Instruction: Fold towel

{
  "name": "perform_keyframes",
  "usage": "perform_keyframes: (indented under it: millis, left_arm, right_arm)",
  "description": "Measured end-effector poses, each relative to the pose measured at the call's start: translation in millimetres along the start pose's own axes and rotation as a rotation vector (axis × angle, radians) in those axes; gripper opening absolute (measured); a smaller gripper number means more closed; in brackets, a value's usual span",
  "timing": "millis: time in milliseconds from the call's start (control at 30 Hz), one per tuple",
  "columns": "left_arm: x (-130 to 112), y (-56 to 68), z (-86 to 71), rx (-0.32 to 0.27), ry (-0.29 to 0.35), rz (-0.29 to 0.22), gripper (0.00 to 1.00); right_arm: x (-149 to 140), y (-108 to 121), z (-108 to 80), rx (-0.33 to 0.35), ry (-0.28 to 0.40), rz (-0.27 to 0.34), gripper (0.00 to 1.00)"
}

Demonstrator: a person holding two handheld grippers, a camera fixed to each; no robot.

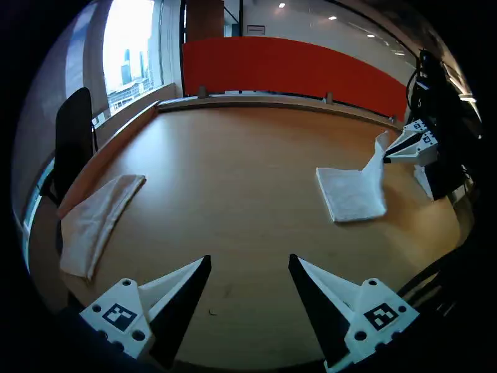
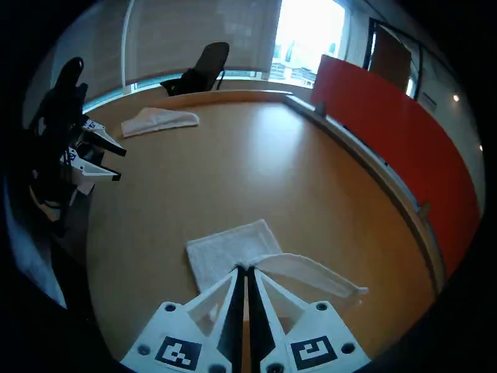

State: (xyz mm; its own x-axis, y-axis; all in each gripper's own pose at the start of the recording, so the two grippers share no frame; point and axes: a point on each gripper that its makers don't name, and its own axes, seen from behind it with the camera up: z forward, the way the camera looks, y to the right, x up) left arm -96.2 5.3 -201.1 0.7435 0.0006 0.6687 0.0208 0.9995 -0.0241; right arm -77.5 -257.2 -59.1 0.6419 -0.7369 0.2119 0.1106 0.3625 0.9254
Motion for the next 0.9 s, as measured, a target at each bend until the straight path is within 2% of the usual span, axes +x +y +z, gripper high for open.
perform_keyframes:
  millis: [367,700,800,900]
  left_arm:
    - [-11.9,-10.4,-13.4,0.035,-0.009,-0.023,0.92]
    - [-16.4,-15.6,-14.9,0.049,-0.019,-0.029,0.93]
    - [-16.0,-15.8,-14.2,0.05,-0.02,-0.029,0.92]
    - [-15.4,-15.6,-14.0,0.05,-0.021,-0.026,0.92]
  right_arm:
    - [-7.6,-26.5,40.5,0.093,-0.048,-0.016,0.03]
    - [-15.9,-26.6,50.9,0.102,-0.073,0.001,0.04]
    - [-15.6,-26.2,50.8,0.101,-0.074,0.004,0.09]
    - [-16.2,-26.9,50.1,0.104,-0.078,0.007,0.24]
